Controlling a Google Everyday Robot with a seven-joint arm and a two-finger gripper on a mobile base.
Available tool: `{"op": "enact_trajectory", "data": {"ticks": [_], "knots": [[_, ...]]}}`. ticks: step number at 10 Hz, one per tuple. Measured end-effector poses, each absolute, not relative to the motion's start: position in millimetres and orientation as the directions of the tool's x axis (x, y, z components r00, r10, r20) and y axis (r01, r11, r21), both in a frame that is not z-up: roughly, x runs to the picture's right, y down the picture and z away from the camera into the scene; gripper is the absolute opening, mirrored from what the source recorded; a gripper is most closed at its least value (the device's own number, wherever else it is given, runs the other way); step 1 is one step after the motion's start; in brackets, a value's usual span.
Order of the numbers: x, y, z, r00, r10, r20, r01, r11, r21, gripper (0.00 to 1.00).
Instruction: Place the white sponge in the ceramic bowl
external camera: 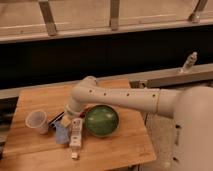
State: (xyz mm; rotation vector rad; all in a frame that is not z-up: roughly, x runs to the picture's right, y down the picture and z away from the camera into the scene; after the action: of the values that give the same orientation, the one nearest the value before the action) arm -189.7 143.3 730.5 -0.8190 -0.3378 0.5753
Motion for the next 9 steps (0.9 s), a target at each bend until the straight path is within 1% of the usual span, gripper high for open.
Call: {"op": "enact_trajectory", "data": {"ticks": [2,5,8,9], "knots": [[-156.7,124.5,726.4,0.769,0.639,0.026,-0.419,0.534,-0.734,0.0],[-80.1,106.7,712.0,0.699,0.712,-0.064,-0.558,0.487,-0.672,0.0],[-9.5,101.3,701.6,0.593,0.795,-0.128,-0.679,0.408,-0.61,0.0],[3.9,101.8,698.8,0.567,0.813,-0.135,-0.701,0.39,-0.598,0.0]]}}
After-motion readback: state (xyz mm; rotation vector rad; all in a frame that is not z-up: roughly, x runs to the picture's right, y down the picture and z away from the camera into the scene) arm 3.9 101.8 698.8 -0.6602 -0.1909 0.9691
